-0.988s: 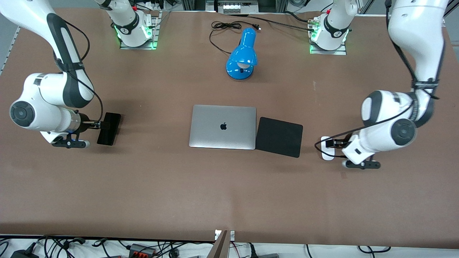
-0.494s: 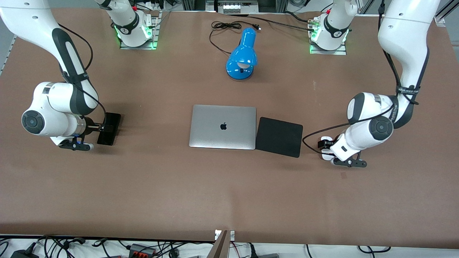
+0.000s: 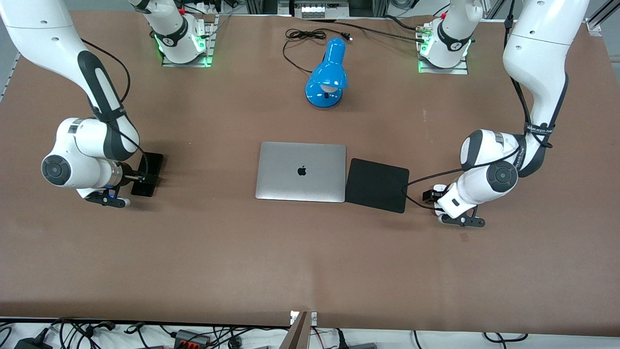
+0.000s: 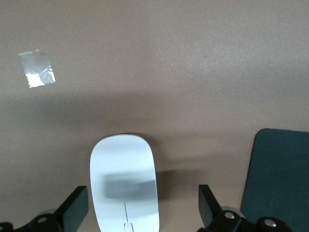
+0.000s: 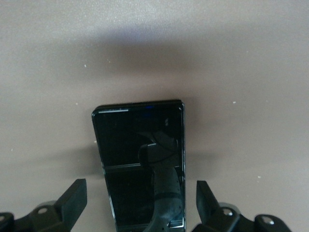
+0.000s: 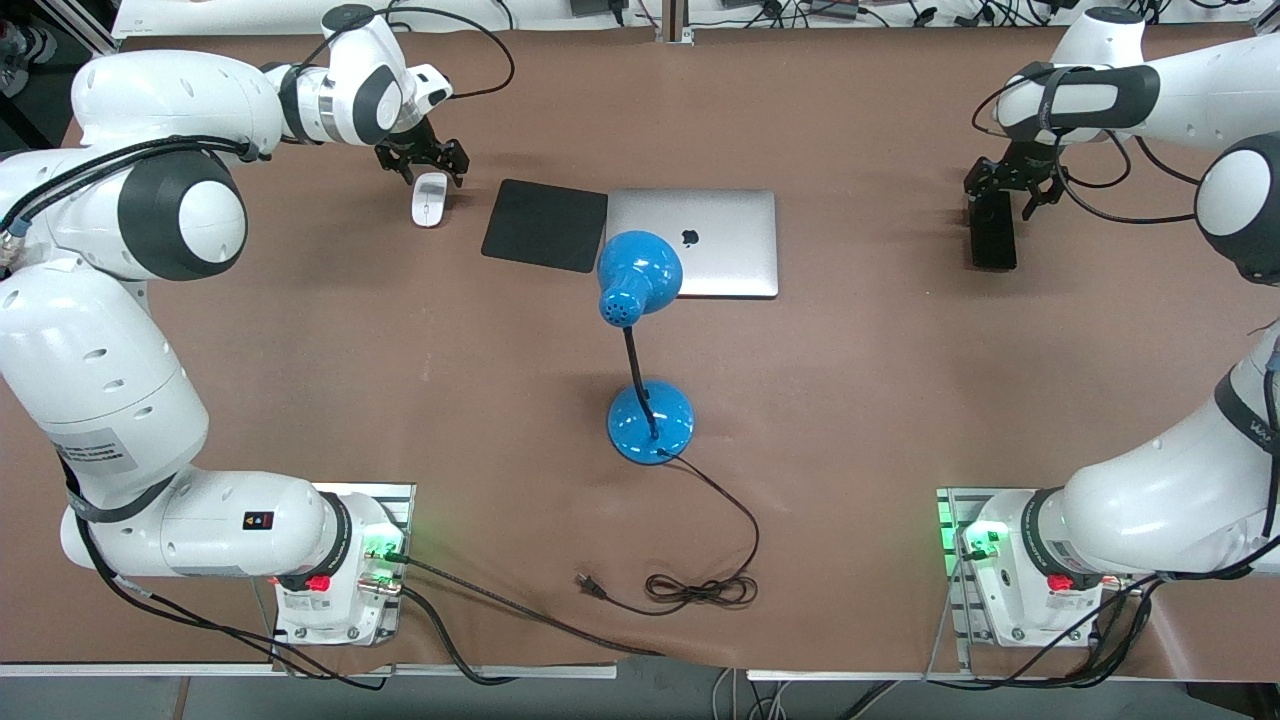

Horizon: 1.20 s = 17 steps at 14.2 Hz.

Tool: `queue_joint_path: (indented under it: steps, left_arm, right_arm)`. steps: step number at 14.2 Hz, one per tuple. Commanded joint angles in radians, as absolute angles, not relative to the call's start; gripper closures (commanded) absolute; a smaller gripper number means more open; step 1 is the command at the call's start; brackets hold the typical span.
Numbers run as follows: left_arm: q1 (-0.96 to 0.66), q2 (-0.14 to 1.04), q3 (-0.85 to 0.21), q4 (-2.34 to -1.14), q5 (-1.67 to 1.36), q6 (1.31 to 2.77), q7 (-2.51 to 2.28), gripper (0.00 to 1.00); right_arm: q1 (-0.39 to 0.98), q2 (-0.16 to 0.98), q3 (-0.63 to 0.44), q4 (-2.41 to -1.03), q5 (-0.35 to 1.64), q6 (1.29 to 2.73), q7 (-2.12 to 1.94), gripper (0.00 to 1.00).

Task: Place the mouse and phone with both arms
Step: 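Close the right gripper on the phone while the left gripper grasps the mouse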

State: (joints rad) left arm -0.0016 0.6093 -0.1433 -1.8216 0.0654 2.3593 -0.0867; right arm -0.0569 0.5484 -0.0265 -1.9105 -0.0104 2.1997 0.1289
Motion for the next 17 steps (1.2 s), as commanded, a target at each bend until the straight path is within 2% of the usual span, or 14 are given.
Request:
queue_joint_path:
  steps: [1,6,10,15,17]
  left_arm:
    - [0.003,0.607,-0.143,-1.83,0.092,2.376,-0.078,0.0]
    - [0.011,0.627,-0.143,-1.83,0.092,2.378,-0.078,0.0]
    - [0.014,0.634,-0.138,-1.829,0.092,2.378,-0.078,0.0]
    - [0.014,0.637,-0.137,-1.829,0.092,2.378,-0.078,0.01]
    - [0.014,0.635,-0.135,-1.829,0.092,2.378,-0.078,0.09]
  right_arm:
    - [-0.063,0.54,-0.02,-1.93,-0.014,2.226,0.152,0.0]
    - [-0.061,0.543,-0.02,-1.94,-0.011,2.244,0.153,0.0]
    - [-0.054,0.528,-0.02,-2.022,-0.011,2.353,0.169,0.0]
    - [-0.055,0.532,-0.018,-2.022,-0.011,2.359,0.172,0.0]
    - [-0.055,0.531,-0.018,-2.028,-0.011,2.358,0.169,0.0]
